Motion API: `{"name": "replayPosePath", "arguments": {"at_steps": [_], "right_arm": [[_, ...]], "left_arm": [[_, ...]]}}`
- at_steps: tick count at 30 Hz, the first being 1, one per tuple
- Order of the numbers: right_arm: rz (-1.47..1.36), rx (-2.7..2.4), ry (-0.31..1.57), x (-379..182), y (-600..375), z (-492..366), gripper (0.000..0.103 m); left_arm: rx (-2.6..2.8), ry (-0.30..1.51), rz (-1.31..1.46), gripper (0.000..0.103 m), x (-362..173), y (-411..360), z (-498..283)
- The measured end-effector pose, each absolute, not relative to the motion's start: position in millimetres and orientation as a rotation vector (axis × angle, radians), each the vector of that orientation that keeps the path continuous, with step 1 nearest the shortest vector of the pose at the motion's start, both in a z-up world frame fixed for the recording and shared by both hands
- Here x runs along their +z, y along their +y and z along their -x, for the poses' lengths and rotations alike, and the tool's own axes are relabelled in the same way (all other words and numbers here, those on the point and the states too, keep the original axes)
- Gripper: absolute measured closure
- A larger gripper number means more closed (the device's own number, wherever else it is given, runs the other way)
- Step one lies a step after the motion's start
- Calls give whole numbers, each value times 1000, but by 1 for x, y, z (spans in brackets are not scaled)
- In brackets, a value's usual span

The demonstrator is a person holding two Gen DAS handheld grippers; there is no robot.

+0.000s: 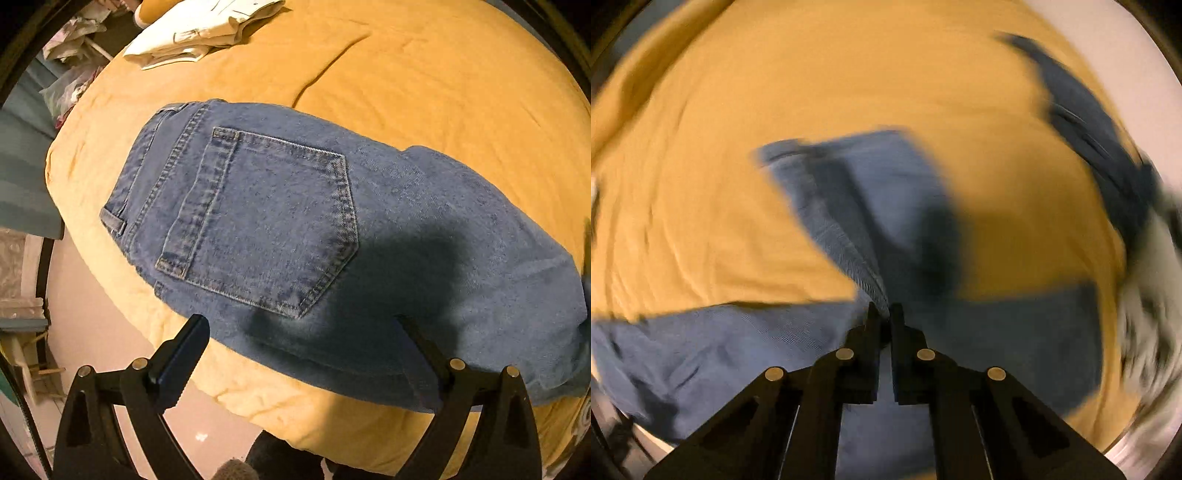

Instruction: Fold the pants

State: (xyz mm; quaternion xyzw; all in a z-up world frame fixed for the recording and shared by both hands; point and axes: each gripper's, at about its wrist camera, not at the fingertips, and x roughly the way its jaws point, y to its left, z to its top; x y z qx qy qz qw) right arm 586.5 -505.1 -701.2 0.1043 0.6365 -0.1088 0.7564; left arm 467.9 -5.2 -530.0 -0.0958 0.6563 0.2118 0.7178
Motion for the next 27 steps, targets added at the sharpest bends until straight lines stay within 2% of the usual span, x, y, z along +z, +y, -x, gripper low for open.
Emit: {"name": "replayPosePath", "arguments": {"at_steps": [3,7,10,11,14,16,17,19,23,25,26,27], "right_arm": [[-461,-391,1349,-694,-577,-521,98],[-897,-438,1401,-750,-644,-460,98],[-1112,-395,1336,-772,-657,-442,97],[-1162,-379,1304,-771,-655,-440,94],[-1230,-337,1239,-768,-655,-438,75],[-1165,-331,1277,-764,-652,-447,72],[-1127,-329,1284,-760,-647,-451,73],[-993,-390,1334,-756,-637,-453,101],[-1021,-448,1355,-751,-637,-457,100],[-1043,-380,1361,-731,-624,-465,96],[-1058,-329,1355,-726,-616,-461,88],[-1058,-279,1365,-717,-599,-464,70]], "left_arm": [[474,1445,181,5,-546,-9,-458],[480,1456,164,5,-545,-31,-446],[495,1470,190,5,-552,-33,-446],[506,1475,199,5,-555,-31,-445],[519,1474,230,5,-558,-32,-441],[526,1468,245,5,-559,-31,-438],[529,1463,258,5,-560,-29,-435],[542,1455,277,5,-561,-23,-430],[566,1432,349,5,-560,-4,-416],[572,1410,404,5,-559,9,-407],[581,1401,437,5,-558,18,-403],[588,1393,478,5,-559,27,-399]]}}
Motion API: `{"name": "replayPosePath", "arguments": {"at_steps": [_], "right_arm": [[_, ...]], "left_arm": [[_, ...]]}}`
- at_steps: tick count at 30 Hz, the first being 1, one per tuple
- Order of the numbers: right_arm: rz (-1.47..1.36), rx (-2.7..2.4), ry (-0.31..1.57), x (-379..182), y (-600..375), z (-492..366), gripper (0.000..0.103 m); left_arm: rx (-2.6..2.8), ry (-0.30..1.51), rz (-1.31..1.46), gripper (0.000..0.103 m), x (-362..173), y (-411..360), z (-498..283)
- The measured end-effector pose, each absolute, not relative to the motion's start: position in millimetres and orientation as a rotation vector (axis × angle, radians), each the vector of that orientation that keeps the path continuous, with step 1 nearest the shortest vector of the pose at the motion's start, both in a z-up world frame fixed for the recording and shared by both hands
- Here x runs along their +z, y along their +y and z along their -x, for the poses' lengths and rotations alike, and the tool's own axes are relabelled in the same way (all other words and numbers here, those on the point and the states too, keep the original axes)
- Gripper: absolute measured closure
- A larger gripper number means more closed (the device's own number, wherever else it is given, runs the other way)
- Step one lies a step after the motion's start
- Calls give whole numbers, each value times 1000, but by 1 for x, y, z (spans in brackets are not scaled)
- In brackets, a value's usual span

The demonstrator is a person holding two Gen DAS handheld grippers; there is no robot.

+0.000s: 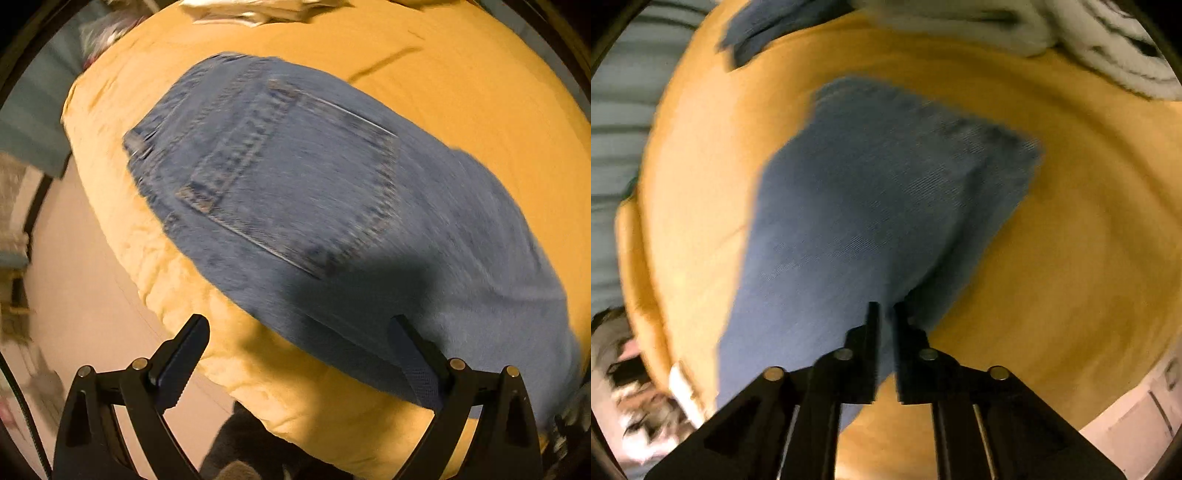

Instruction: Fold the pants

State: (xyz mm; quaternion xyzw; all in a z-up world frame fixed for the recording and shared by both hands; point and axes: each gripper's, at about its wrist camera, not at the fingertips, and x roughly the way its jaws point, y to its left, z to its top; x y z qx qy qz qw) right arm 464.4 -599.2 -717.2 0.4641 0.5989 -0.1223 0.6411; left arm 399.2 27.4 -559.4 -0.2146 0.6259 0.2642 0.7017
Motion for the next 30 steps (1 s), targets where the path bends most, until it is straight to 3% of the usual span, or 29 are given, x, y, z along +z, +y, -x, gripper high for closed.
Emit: {"name": "replayPosePath", "arguments": {"at_steps": [2,7,9,11,14,16,17,18,19,20,24,28,30], "right_arm": [[-1051,-176,1415,-705,-555,-471,50],[-1218,-9,1566,-724,-433,-481,49],[-1269,18,1612,-740,-397,-484,49],[-1294,49,1647,-751,-366,-493,49],[-1282,30,1701,-767,-315,-494,49],[-1268,-4,1718,-775,-299,-487,49],[-1269,-18,1708,-782,-297,-484,51],[-1250,-41,1696,-781,-294,-484,60],[-1205,-70,1692,-784,-289,-485,70],[-1179,-85,1680,-786,-284,-482,97],[-1021,-35,1638,-755,-270,-479,99],[-890,-28,1725,-772,-263,-483,99],[-907,-20,1781,-789,-262,-492,95]], "left_arm": [[601,1388,575,5,-564,44,-391],[599,1385,898,10,-594,81,-372],[590,1379,956,31,-601,87,-370],[573,1387,986,42,-609,91,-372],[553,1399,1021,45,-622,94,-372],[545,1401,1038,53,-628,94,-373],[544,1394,1037,63,-629,94,-373],[544,1388,1021,77,-629,94,-373],[540,1376,993,82,-625,94,-371],[538,1366,971,88,-621,94,-370],[540,1378,865,95,-608,84,-357],[601,1514,906,98,-649,94,-331],[616,1486,957,97,-646,108,-322]]}}
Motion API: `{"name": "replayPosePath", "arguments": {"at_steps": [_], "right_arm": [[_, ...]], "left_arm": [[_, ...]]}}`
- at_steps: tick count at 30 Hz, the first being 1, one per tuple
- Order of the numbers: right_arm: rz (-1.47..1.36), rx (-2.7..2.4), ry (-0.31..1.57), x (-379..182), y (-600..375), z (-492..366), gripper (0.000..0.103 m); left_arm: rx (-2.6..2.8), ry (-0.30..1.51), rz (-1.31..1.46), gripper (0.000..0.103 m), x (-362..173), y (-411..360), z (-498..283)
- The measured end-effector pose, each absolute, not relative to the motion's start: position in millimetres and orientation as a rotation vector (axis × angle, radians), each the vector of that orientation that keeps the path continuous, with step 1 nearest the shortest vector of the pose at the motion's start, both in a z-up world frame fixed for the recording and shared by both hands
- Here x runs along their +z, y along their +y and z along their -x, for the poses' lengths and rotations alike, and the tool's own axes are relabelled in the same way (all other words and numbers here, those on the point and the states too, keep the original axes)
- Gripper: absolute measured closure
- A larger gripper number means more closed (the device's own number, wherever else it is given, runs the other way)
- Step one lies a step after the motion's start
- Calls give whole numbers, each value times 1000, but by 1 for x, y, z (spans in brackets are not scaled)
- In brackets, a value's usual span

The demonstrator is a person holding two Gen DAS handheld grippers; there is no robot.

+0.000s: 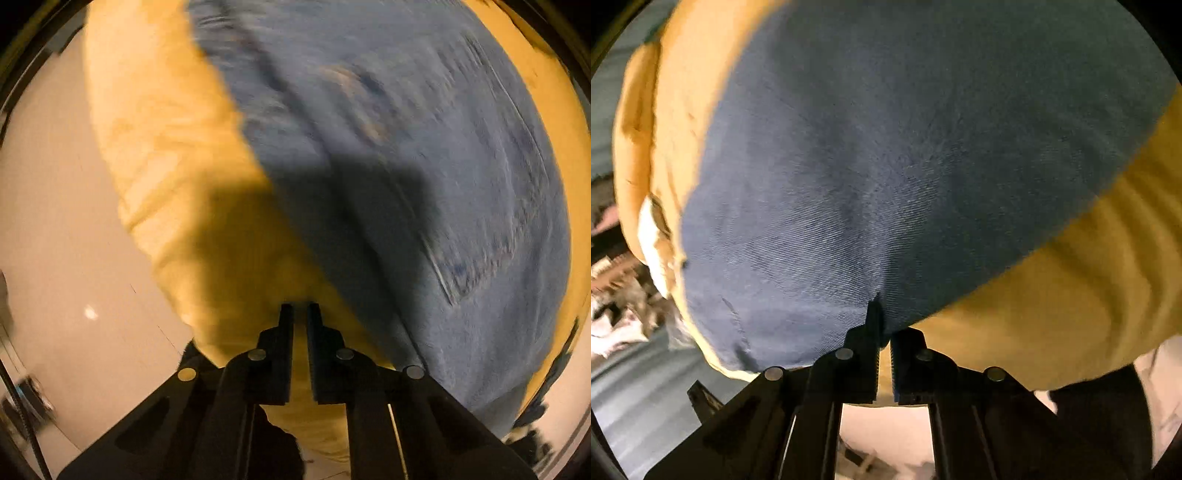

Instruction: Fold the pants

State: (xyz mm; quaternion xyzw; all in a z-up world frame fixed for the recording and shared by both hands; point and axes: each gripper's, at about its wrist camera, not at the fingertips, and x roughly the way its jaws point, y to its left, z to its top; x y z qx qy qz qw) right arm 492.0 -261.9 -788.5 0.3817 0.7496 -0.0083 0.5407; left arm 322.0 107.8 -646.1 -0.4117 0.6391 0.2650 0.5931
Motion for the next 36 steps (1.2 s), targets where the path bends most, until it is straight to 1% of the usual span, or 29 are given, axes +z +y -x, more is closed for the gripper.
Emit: {"name": "replayPosePath", "arguments": {"at_steps": [1,2,3,4,5,6,7,8,9,11,14,16,18,20,21,22,23,24,25,26,27,29,32,34,35,36], "right_arm": [[-916,-9,1802,-789,-262,-497,92],[-905,21,1820,-784,-262,-502,90],[-880,66,1812,-774,-265,-506,86],[-845,99,1803,-768,-278,-505,80],[-776,137,1801,-759,-273,-513,58],[-710,168,1794,-751,-272,-518,37],[-657,195,1780,-741,-267,-523,32],[-600,222,1773,-732,-257,-528,31],[-563,241,1772,-726,-250,-532,31],[-526,291,1749,-712,-239,-545,31],[-488,342,1704,-699,-209,-574,31],[-449,362,1678,-691,-182,-594,31],[-395,368,1651,-690,-163,-620,31],[-344,378,1667,-698,-149,-647,31],[-299,389,1689,-704,-136,-660,31],[-255,397,1699,-710,-128,-667,31],[-195,425,1712,-713,-109,-677,31],[-144,455,1724,-719,-96,-682,32],[-93,489,1731,-721,-91,-681,37],[-28,509,1735,-723,-76,-683,73],[34,519,1739,-725,-66,-684,94],[76,505,1685,-717,-63,-688,97],[-12,449,1656,-709,-75,-697,98],[-67,423,1676,-716,-83,-700,98],[-98,403,1689,-721,-83,-703,98],[-137,393,1718,-727,-88,-704,97]], "left_arm": [[610,1469,950,96,-640,112,-322],[596,1441,918,92,-626,119,-323],[581,1411,889,84,-612,126,-325],[564,1368,858,79,-595,133,-329],[552,1330,832,68,-582,141,-334],[539,1274,798,52,-564,153,-341],[538,1245,779,41,-556,161,-346],[545,1214,749,25,-546,172,-357],[549,1181,733,23,-540,189,-369],[552,1155,734,23,-543,220,-385],[528,1173,760,23,-562,256,-423],[465,1218,770,23,-573,270,-451],[395,1328,758,23,-597,271,-482],[308,1429,769,23,-626,267,-499],[287,1449,757,24,-634,260,-503],[271,1435,741,30,-634,259,-505],[240,1410,715,52,-632,254,-505],[212,1399,701,64,-628,250,-505],[217,1383,662,67,-624,247,-506],[230,1370,612,70,-619,242,-504],[245,1356,588,72,-614,239,-498],[266,1340,584,73,-609,241,-494],[294,1341,600,73,-614,243,-485],[283,1356,632,70,-624,247,-482],[274,1367,638,66,-628,248,-483],[264,1376,658,61,-628,251,-483]]}}
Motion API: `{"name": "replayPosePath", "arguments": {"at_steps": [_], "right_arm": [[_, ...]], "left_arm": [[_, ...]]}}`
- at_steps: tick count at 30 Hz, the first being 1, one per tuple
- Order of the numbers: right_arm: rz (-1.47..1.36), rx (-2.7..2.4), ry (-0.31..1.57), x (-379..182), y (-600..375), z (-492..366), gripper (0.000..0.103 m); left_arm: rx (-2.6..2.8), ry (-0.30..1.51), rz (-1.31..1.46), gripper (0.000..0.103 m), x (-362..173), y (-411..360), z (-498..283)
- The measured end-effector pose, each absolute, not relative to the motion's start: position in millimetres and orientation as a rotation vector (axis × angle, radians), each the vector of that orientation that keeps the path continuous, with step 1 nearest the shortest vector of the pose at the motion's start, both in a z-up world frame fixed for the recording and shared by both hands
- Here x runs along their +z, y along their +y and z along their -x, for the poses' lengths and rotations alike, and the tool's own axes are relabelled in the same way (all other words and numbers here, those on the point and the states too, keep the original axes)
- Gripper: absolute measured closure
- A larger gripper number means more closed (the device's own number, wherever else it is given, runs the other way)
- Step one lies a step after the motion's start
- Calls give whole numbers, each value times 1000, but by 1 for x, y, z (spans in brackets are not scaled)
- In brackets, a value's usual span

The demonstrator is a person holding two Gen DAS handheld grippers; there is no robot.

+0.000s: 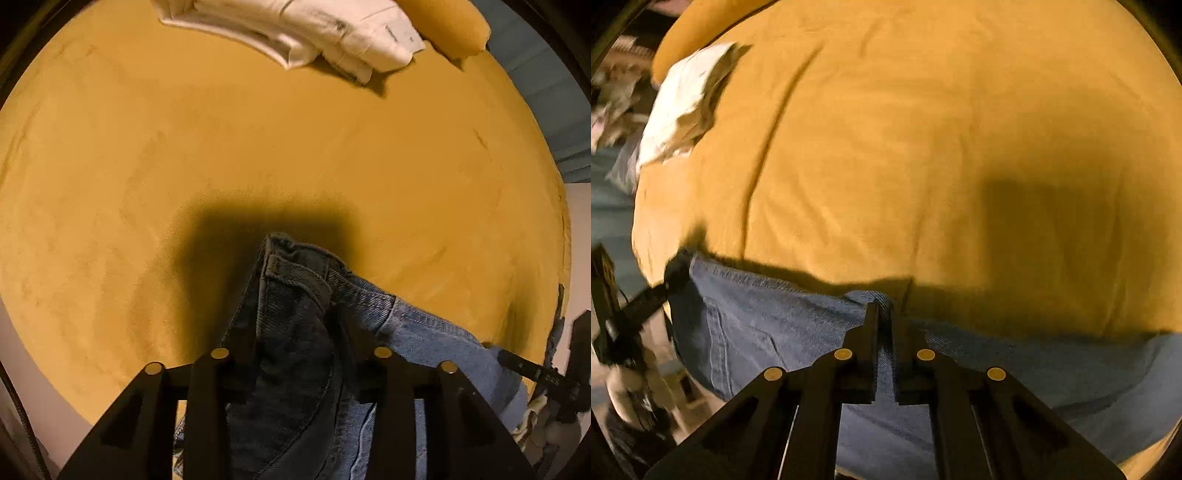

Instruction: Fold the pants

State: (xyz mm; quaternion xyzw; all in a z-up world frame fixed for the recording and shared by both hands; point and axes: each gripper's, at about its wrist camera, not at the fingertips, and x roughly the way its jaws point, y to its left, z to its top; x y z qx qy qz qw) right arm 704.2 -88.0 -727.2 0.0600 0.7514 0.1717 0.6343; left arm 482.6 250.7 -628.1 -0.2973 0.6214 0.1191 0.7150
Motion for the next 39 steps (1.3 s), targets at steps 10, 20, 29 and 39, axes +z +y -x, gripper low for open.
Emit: {"name": "replayPosePath", "arguments": {"at_steps": [10,20,29,39], "right_arm": [[-485,335,1728,-678,-184,-637,29],[-935,-62,1880,-753,-224,-495,33],[-821,-68,1776,-736,-216,-488,100],[-850,71,1891,-746,-235,-487,54]], "left_arm": [[239,1379,909,29,-606,256,-403],[354,1453,638,30,-634,200,-416],[439,1493,442,76,-639,181,-409],[465,1429,451,69,-599,153,-433]]}}
